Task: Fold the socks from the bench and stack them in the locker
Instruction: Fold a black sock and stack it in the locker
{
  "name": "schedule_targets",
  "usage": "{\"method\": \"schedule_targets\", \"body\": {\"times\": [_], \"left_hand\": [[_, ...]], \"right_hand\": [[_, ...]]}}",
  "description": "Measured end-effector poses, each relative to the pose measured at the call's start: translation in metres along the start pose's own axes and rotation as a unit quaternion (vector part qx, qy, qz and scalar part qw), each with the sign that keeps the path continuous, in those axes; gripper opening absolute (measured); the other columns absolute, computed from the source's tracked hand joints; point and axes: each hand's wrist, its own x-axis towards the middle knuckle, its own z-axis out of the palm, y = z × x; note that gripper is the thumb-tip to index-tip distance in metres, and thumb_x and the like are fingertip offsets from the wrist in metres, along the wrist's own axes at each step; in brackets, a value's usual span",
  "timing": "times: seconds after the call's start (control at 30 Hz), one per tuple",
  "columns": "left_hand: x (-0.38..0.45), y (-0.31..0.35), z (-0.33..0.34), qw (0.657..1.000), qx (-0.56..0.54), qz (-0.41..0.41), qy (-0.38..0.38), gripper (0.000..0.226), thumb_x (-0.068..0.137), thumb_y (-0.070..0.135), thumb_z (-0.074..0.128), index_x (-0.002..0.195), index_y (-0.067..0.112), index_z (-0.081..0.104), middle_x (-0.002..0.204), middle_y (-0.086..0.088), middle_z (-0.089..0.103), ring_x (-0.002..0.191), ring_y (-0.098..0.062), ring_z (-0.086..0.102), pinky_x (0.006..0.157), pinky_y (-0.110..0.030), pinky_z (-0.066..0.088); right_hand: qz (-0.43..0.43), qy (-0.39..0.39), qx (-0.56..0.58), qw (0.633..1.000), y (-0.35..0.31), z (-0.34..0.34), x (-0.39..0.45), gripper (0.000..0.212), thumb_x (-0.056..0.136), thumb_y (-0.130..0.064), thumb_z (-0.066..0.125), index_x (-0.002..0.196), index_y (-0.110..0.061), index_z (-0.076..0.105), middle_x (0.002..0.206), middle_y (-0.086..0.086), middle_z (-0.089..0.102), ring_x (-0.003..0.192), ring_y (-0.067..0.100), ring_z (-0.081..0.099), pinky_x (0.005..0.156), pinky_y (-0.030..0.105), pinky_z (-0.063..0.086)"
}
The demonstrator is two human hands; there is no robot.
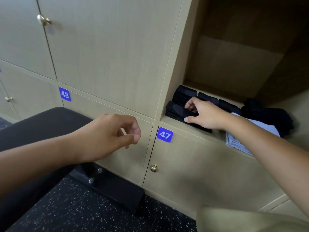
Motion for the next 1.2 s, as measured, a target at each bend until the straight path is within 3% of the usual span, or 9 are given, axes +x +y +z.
{"method": "schedule_targets", "body": {"times": [0.33, 0.57, 0.73, 0.87, 1.0, 1.1, 1.2], "left_hand": [[-0.005, -0.005, -0.004, 1.000, -0.004, -0.010, -0.001, 0.005, 0.095, 0.032, 0.066, 0.093, 0.030, 0.070, 0.094, 0.015, 0.073, 0.080, -0.008, 0.072, 0.085, -0.045, 0.057], [-0.009, -0.011, -0.006, 1.000, 0.001, -0.014, -0.004, 0.007, 0.093, 0.037, 0.065, 0.092, 0.032, 0.069, 0.091, 0.013, 0.073, 0.080, -0.008, 0.072, 0.085, -0.046, 0.057], [-0.011, -0.020, -0.010, 1.000, 0.008, -0.021, -0.001, 0.005, 0.094, 0.038, 0.064, 0.093, 0.035, 0.068, 0.091, 0.010, 0.073, 0.081, -0.010, 0.072, 0.082, -0.044, 0.058], [-0.010, -0.027, -0.013, 0.999, 0.016, -0.030, 0.010, 0.004, 0.095, 0.031, 0.066, 0.092, 0.031, 0.069, 0.089, 0.008, 0.074, 0.079, -0.011, 0.072, 0.080, -0.034, 0.056], [-0.013, -0.032, -0.018, 0.998, 0.033, -0.045, 0.016, 0.005, 0.096, 0.026, 0.067, 0.093, 0.028, 0.069, 0.086, 0.007, 0.074, 0.077, -0.009, 0.072, 0.080, -0.033, 0.057], [-0.016, -0.036, -0.022, 0.997, 0.045, -0.060, 0.019, 0.004, 0.096, 0.027, 0.067, 0.093, 0.029, 0.069, 0.084, 0.009, 0.074, 0.075, -0.008, 0.072, 0.079, -0.030, 0.055], [-0.020, -0.041, -0.027, 0.996, 0.048, -0.075, 0.008, 0.002, 0.096, 0.026, 0.068, 0.095, 0.028, 0.069, 0.085, 0.009, 0.076, 0.074, -0.008, 0.073, 0.076, -0.026, 0.053]], "right_hand": [[-0.007, -0.032, -0.011, 0.999, 0.004, 0.003, 0.011, 0.041, 0.094, -0.030, 0.069, 0.129, -0.026, 0.048, 0.132, -0.002, 0.056, 0.124, 0.016, 0.053, 0.106, 0.033, 0.041], [-0.009, -0.055, 0.020, 0.998, 0.008, 0.008, 0.013, 0.048, 0.095, -0.029, 0.069, 0.136, -0.025, 0.043, 0.134, 0.000, 0.053, 0.128, 0.017, 0.050, 0.105, 0.028, 0.038], [-0.009, -0.069, 0.017, 0.997, 0.005, 0.004, 0.008, 0.068, 0.090, -0.033, 0.075, 0.145, -0.031, 0.036, 0.134, -0.001, 0.052, 0.124, 0.018, 0.052, 0.103, 0.031, 0.039], [-0.009, -0.066, 0.017, 0.998, 0.004, 0.004, 0.008, 0.071, 0.089, -0.030, 0.076, 0.148, -0.033, 0.036, 0.137, 0.000, 0.053, 0.126, 0.018, 0.052, 0.097, 0.028, 0.037], [-0.002, -0.062, 0.012, 0.998, 0.004, 0.002, 0.008, 0.077, 0.088, -0.034, 0.076, 0.152, -0.033, 0.033, 0.139, -0.002, 0.053, 0.130, 0.018, 0.050, 0.100, 0.029, 0.037], [-0.009, -0.021, -0.008, 1.000, -0.001, -0.003, 0.005, 0.072, 0.085, -0.041, 0.076, 0.146, -0.032, 0.039, 0.134, -0.007, 0.056, 0.128, 0.015, 0.050, 0.106, 0.036, 0.042], [-0.025, 0.030, -0.023, 0.999, -0.009, -0.009, -0.003, 0.053, 0.087, -0.043, 0.073, 0.133, -0.034, 0.049, 0.123, -0.012, 0.060, 0.117, 0.014, 0.055, 0.102, 0.042, 0.048]]}}
